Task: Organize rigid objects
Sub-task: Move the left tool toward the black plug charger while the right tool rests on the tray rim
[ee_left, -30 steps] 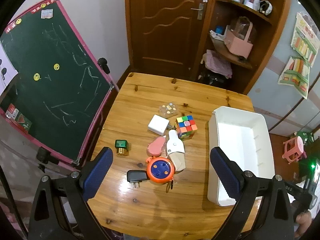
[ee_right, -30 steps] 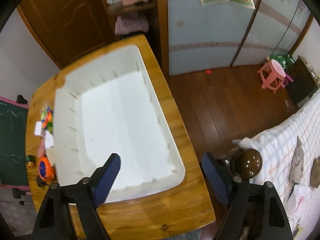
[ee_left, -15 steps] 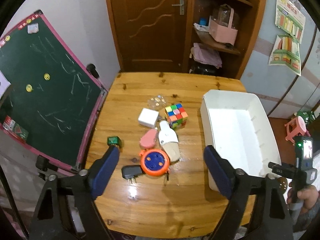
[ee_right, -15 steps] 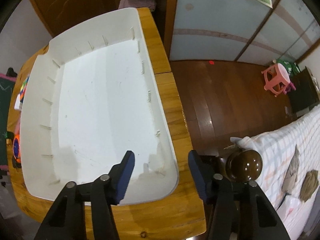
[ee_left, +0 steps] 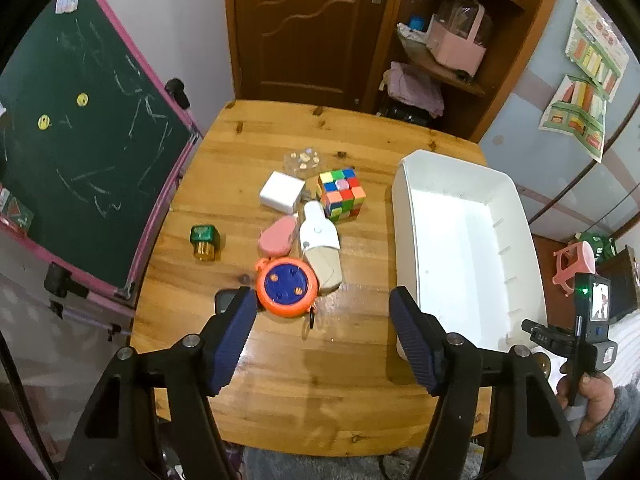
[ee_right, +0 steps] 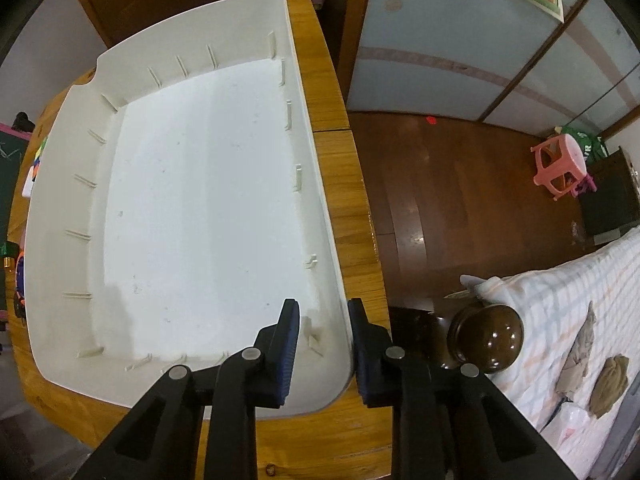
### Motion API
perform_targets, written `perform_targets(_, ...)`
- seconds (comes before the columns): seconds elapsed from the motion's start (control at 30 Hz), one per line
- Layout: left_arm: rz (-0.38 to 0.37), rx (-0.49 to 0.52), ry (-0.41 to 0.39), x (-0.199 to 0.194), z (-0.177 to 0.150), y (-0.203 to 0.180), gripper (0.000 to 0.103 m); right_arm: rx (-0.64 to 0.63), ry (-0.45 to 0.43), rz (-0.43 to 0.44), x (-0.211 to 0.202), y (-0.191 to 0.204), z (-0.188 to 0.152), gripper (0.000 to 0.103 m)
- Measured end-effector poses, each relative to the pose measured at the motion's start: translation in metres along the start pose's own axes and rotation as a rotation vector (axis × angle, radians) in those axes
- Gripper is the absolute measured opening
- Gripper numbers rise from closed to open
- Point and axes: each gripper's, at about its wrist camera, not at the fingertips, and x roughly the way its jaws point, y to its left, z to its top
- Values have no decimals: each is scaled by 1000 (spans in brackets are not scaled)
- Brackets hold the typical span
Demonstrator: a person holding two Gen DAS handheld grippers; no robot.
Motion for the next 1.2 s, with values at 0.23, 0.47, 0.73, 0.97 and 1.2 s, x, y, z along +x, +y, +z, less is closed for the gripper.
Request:
perform_targets(0.23, 14, -14, 53, 6, -5, 3, 63, 8, -18, 5, 0, -6, 2, 10)
perform_targets(0.47, 40, -4, 84, 12, -14, 9, 62, -10, -25, 11, 1, -7, 1, 9)
perform_targets(0.73, 29, 7, 132, 30, -10, 26, 62, 17, 30, 101, 9, -14, 3, 9)
perform_targets(0.97, 23, -13, 174, 51, -8, 51, 62, 43, 89, 126, 19, -14, 0, 8)
perform_targets(1.2, 18, -40, 214, 70, -8, 74, 62, 122, 98, 140, 23, -20, -1, 4)
